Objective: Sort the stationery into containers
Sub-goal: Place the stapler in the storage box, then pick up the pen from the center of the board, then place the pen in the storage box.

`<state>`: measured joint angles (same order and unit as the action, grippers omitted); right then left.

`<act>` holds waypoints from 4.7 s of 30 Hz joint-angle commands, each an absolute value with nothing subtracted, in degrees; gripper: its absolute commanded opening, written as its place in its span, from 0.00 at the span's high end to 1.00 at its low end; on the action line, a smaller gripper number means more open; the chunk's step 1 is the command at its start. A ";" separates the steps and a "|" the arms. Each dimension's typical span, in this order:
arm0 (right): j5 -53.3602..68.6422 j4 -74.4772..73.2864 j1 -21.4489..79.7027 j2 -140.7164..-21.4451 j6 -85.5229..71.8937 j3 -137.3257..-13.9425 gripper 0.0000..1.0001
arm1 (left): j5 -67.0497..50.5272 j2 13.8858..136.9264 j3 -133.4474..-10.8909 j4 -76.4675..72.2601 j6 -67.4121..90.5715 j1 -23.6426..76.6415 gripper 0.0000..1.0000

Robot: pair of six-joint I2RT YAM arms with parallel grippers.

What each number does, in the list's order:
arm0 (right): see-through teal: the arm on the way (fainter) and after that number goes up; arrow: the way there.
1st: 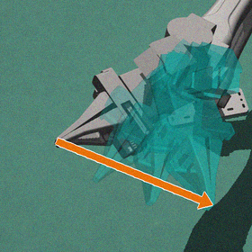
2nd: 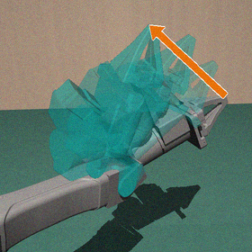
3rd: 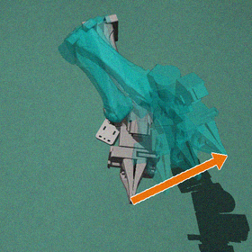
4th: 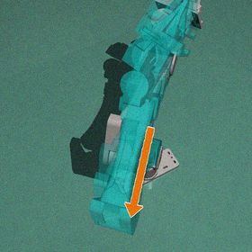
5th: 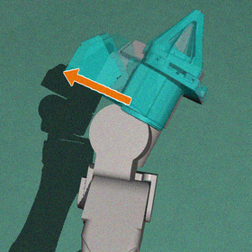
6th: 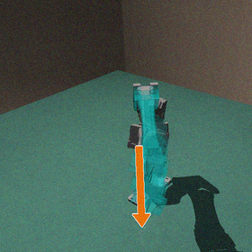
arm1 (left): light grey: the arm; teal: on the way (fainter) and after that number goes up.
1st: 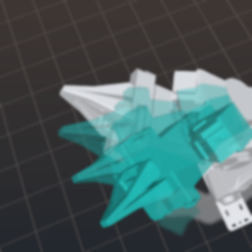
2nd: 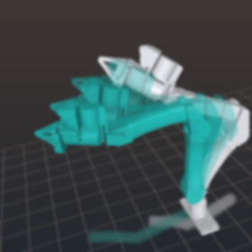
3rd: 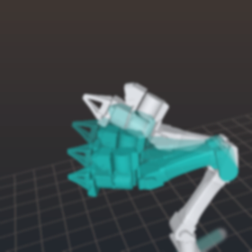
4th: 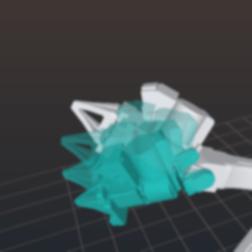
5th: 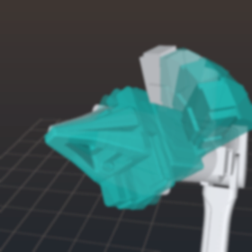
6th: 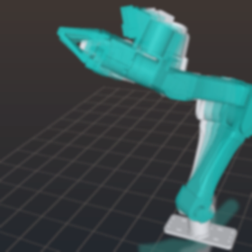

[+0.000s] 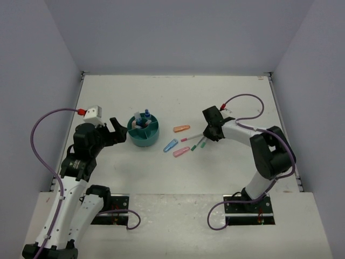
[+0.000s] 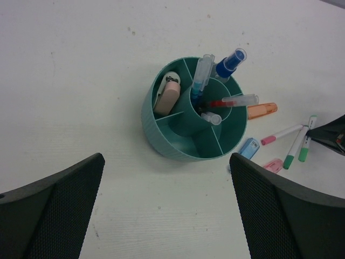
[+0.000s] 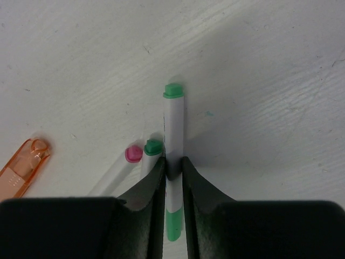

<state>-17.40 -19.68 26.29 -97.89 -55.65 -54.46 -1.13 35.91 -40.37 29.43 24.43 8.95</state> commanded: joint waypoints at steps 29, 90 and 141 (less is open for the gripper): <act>-4.32 19.58 66.95 -66.73 -14.66 -44.02 1.00 | -43.22 41.20 -29.91 -17.17 48.10 15.56 0.01; -24.03 2.90 56.07 -49.61 -26.00 -34.52 0.01 | 10.13 63.95 -34.61 -25.94 6.26 32.16 1.00; -30.75 -35.79 42.98 -103.89 -73.83 -61.92 0.60 | 16.37 45.92 -45.84 15.54 25.51 45.62 0.00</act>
<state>-30.44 -35.66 43.32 -103.35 -70.04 -62.67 16.69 46.85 -43.99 13.37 24.55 45.52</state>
